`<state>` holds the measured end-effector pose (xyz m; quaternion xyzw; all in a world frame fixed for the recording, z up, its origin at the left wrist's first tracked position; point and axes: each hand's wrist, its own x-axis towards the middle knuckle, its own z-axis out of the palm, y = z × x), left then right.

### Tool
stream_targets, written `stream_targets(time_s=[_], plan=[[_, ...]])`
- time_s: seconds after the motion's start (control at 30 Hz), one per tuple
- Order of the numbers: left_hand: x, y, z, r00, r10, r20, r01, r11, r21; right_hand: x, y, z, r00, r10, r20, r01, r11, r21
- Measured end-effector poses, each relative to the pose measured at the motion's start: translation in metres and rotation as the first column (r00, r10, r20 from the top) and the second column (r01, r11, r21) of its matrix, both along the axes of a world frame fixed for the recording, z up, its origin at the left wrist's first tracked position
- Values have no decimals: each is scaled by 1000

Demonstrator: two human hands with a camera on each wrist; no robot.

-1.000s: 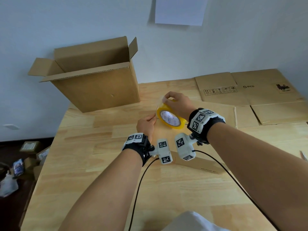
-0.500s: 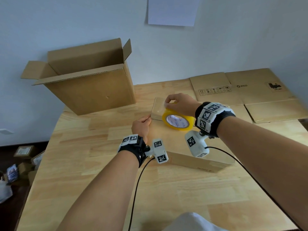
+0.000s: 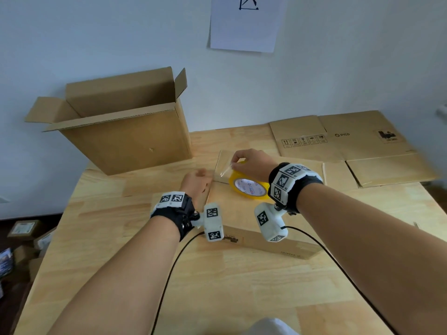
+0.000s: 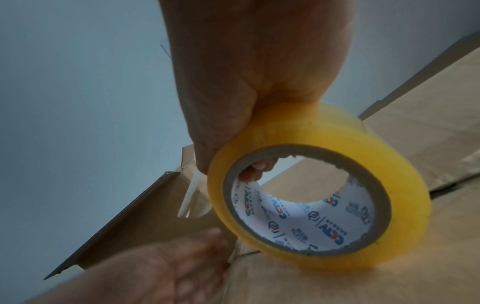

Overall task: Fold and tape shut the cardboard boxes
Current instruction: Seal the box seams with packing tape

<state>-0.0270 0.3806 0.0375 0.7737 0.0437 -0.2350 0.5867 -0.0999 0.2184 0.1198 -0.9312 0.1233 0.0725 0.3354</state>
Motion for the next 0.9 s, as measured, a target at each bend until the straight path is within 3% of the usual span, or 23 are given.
stream_targets(time_s=[0.07, 0.17, 0.23, 0.3, 0.37, 0.5, 0.67, 0.9], plan=[[8, 4, 26, 993, -90, 76, 90, 996, 13, 1, 0, 0, 1000, -2, 1, 1, 1000, 5], [-1, 5, 63, 933, -346, 100, 352, 934, -50, 3, 1, 1, 1000, 6, -16, -6, 1000, 2], [-11, 2, 71, 859, -499, 116, 498, 866, 41, 5, 2, 2, 999, 3, -36, -3, 1000, -3], [-15, -1, 69, 824, -553, 120, 537, 831, 142, 6, 3, 3, 998, -6, -55, 6, 1000, -2], [-16, -2, 63, 845, -521, 122, 507, 852, 134, 5, 4, 3, 998, -9, -59, 9, 1000, -8], [-21, 0, 54, 926, -375, 29, 375, 913, -157, 1, 3, 2, 998, -16, -53, 16, 1000, -1], [-21, -1, 45, 983, -182, 23, 182, 958, -219, 1, 5, 0, 999, -16, -36, 16, 1000, -17], [-23, -10, 32, 988, -145, -51, 121, 937, -327, 4, 10, 0, 997, -3, -83, -4, 996, -88]])
